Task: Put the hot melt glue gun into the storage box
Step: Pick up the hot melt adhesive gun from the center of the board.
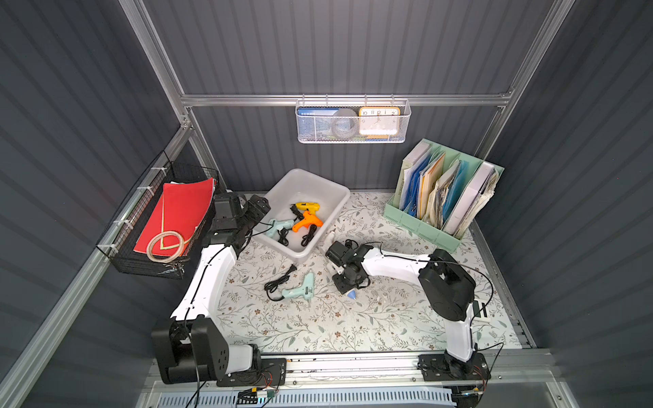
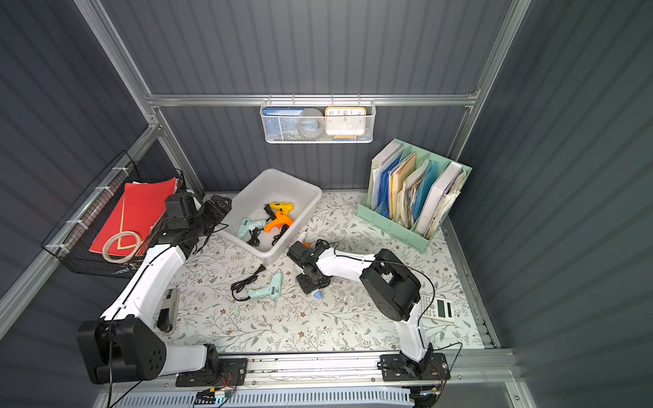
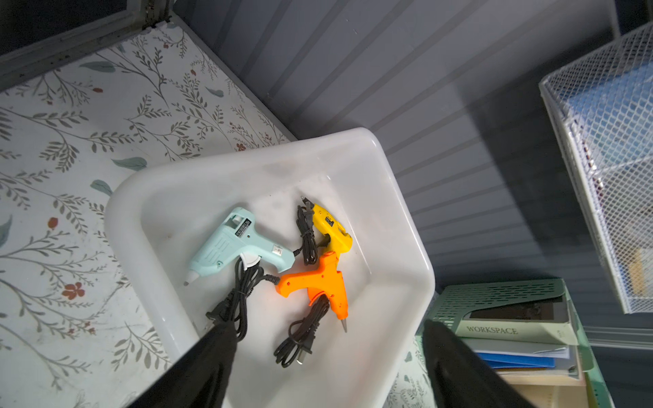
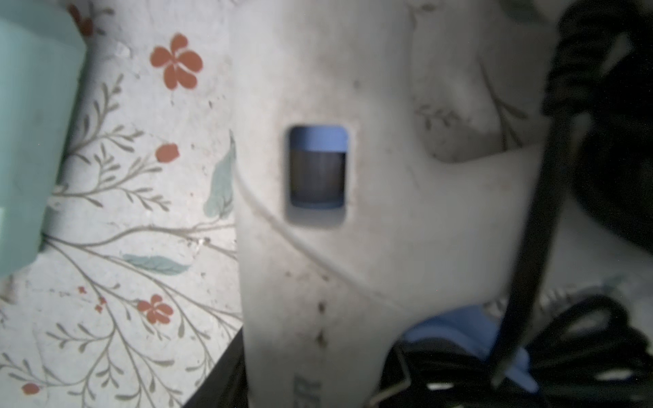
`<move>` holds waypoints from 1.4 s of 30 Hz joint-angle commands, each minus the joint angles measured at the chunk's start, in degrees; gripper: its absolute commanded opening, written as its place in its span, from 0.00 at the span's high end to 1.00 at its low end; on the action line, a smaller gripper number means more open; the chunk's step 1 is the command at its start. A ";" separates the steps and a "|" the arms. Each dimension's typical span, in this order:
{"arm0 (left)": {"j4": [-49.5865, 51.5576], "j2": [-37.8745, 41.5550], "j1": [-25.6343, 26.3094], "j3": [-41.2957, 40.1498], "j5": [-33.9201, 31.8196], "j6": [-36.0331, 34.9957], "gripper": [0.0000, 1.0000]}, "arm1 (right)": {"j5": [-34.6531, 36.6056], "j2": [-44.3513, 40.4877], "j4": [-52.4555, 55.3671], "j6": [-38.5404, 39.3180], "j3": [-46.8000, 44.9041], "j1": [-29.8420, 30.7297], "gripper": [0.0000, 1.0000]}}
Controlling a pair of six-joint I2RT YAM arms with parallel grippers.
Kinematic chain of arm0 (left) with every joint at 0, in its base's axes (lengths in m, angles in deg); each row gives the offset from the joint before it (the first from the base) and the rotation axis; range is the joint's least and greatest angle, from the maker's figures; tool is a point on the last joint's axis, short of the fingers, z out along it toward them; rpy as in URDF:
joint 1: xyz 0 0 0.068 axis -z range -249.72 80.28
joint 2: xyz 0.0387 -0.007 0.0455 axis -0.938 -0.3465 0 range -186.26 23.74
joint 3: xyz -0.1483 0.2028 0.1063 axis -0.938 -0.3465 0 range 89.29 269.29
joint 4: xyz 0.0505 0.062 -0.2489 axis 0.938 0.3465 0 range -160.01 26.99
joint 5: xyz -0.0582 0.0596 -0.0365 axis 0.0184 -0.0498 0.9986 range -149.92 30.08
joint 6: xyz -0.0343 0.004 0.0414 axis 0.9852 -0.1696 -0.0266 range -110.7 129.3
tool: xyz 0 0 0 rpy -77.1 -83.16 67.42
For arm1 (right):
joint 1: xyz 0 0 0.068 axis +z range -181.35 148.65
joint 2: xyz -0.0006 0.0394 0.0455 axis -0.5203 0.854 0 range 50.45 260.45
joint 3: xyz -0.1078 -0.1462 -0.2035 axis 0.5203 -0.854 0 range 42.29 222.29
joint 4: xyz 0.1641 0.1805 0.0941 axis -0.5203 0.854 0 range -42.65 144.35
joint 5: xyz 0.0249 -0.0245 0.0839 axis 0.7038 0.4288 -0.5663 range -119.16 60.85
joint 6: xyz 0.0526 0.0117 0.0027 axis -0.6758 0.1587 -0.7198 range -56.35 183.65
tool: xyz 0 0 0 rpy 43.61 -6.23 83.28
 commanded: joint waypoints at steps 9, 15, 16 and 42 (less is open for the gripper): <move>-1.91 1.79 -0.10 -0.26 4.95 0.29 0.07 | 8.14 -18.08 -12.56 1.21 -9.61 -0.10 1.00; -5.78 0.33 0.07 0.13 12.74 2.21 0.04 | 10.84 -25.97 -18.20 1.18 -13.61 -0.32 1.00; -6.49 0.11 0.18 0.03 14.97 2.55 0.04 | 10.98 -27.36 -19.43 1.11 -14.44 -0.38 1.00; -3.00 -2.23 0.86 2.08 15.64 0.55 0.03 | -23.36 -27.36 -61.46 -45.83 -35.25 -22.02 1.00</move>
